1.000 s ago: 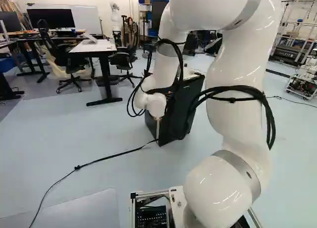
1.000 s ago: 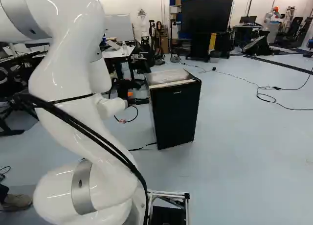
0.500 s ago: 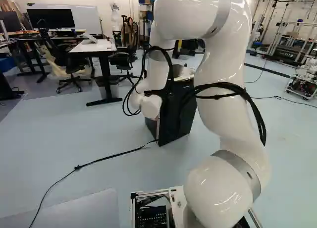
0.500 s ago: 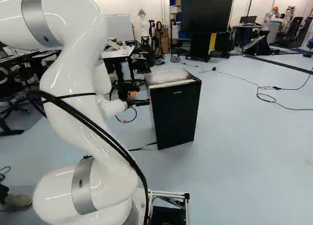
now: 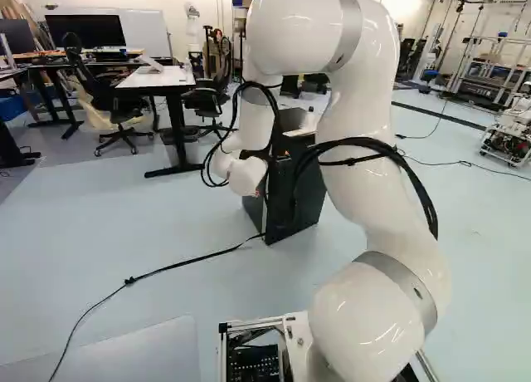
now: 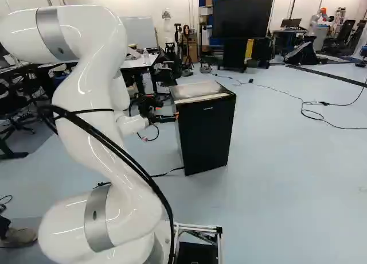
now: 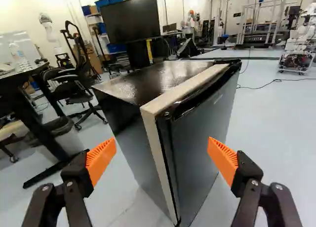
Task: Open the fridge door
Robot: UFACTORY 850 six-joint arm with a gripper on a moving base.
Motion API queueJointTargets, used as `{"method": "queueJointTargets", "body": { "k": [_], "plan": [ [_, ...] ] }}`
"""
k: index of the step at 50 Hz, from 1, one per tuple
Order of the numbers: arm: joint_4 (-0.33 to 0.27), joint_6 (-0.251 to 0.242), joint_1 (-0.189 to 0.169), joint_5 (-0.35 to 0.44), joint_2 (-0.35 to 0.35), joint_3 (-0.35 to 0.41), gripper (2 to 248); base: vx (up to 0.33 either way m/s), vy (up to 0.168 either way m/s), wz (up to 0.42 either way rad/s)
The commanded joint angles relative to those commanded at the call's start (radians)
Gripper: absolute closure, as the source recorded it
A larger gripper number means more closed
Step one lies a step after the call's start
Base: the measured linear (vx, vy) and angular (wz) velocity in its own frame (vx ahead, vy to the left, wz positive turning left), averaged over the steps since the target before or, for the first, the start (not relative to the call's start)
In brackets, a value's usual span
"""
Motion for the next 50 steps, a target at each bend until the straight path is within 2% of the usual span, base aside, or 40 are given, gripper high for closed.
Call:
{"method": "queueJointTargets", "body": {
  "k": [14,32,50],
  "plan": [
    [0.059,0.0,-0.007,0.025,-0.032,-0.048,3,0.0,0.0,0.0],
    [0.063,0.0,-0.022,0.027,-0.06,-0.091,3,0.0,0.0,0.0],
    [0.063,0.0,-0.045,0.027,-0.062,-0.095,3,0.0,0.0,0.0]
  ]
}}
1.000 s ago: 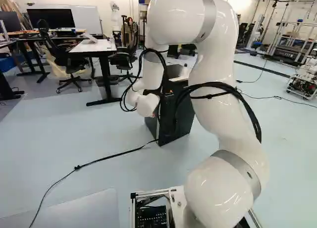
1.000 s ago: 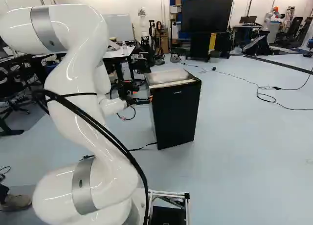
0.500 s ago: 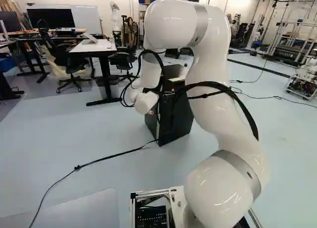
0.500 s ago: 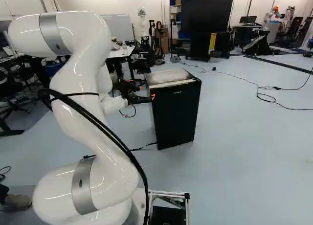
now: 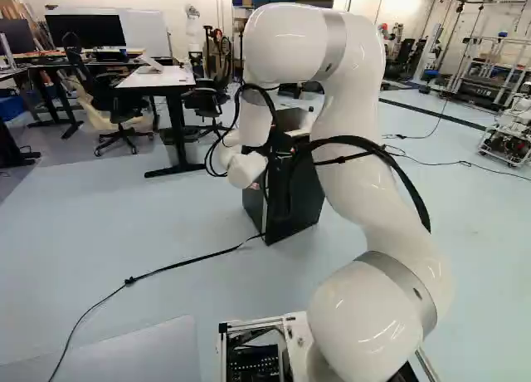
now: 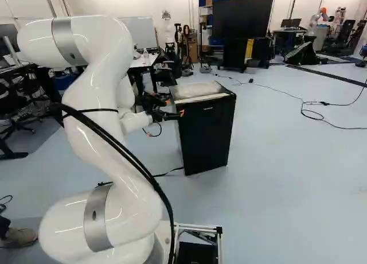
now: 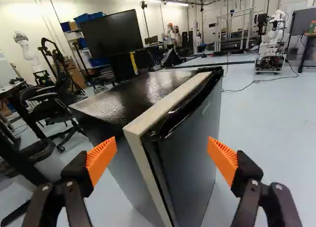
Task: Open the fridge door
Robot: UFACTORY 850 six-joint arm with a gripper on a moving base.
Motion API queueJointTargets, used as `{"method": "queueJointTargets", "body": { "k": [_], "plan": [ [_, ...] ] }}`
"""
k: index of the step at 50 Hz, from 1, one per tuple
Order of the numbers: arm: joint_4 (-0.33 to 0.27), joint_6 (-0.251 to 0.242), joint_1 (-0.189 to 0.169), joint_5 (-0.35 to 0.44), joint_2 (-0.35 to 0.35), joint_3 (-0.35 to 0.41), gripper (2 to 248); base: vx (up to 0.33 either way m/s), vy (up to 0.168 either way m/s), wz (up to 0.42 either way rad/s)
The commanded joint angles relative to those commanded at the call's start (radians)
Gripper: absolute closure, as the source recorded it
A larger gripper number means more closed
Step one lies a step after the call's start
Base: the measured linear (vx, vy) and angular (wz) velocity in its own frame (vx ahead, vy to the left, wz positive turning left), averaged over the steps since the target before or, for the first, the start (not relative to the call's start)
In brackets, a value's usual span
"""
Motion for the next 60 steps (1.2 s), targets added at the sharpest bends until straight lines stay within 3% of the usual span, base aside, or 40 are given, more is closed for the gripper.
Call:
{"method": "queueJointTargets", "body": {
  "k": [60],
  "plan": [
    [0.0,0.0,-0.009,0.0,-0.069,-0.017,3,0.0,0.0,0.0]
  ]
}}
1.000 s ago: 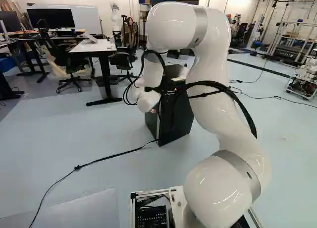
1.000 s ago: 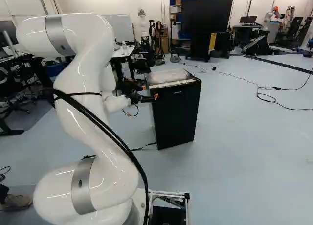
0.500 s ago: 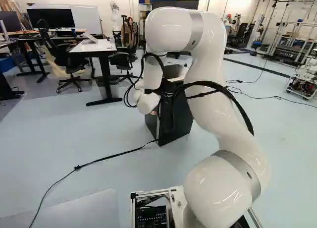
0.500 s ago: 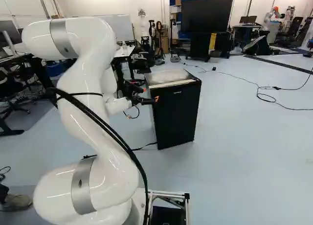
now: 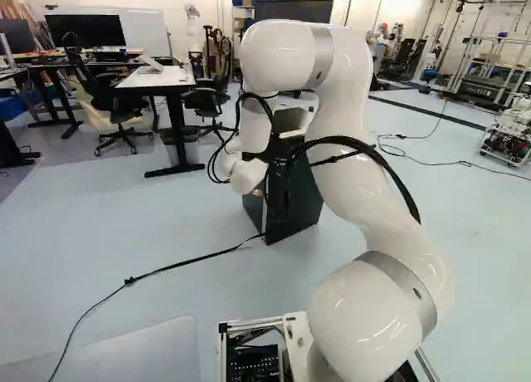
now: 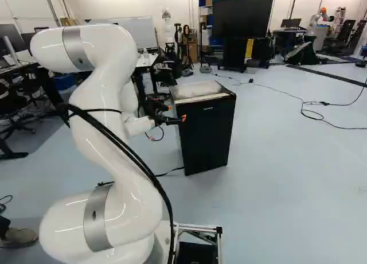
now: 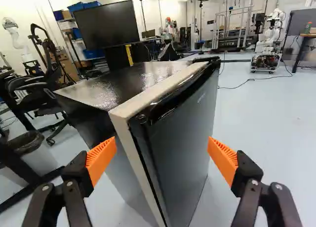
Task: Open the fridge door
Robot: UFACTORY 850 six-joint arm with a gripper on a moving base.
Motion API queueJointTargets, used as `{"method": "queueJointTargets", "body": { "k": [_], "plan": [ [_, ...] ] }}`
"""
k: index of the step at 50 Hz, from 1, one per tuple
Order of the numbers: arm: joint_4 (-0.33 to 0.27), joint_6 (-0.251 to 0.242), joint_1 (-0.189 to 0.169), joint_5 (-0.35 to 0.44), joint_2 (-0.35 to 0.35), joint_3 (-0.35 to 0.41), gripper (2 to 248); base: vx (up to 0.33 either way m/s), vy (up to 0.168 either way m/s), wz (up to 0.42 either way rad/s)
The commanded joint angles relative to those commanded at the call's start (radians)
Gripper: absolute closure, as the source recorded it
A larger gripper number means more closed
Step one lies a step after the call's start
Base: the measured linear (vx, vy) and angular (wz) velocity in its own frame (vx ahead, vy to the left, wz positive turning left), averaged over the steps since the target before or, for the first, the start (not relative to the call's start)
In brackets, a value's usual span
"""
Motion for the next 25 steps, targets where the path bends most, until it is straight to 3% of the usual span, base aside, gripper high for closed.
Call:
{"method": "queueJointTargets", "body": {
  "k": [25],
  "plan": [
    [0.0,0.0,-0.002,0.0,-0.002,-0.003,3,0.0,0.0,0.0]
  ]
}}
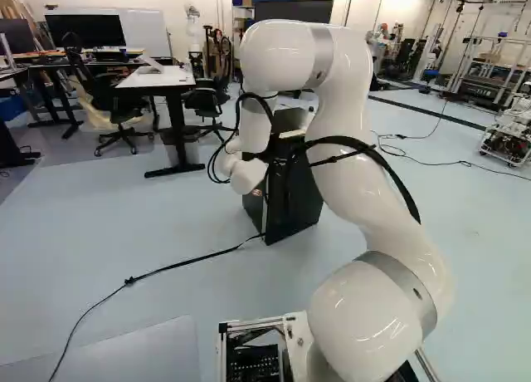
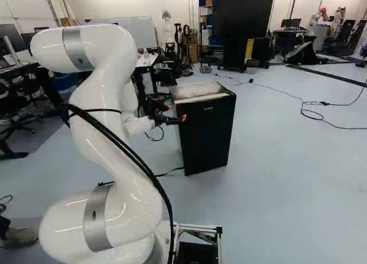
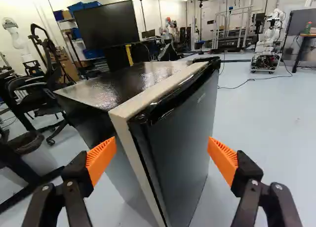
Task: Open the fridge door
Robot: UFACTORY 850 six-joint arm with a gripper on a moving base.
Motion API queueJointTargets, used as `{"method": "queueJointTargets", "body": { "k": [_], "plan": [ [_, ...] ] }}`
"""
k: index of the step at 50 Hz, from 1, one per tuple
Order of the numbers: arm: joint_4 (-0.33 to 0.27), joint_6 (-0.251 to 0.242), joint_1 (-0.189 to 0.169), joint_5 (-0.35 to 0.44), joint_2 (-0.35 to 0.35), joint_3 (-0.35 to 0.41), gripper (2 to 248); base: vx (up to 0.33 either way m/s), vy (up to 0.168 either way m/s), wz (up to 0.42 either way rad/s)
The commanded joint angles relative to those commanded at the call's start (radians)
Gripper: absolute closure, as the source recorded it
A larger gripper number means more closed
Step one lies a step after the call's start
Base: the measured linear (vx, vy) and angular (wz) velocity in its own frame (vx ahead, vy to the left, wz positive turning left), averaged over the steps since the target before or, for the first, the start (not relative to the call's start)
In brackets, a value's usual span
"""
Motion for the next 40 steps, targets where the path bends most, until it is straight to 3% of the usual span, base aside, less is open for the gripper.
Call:
{"method": "queueJointTargets", "body": {
  "k": [40],
  "plan": [
    [0.0,0.0,-0.021,0.0,-0.006,-0.01,3,0.0,0.0,0.0]
  ]
}}
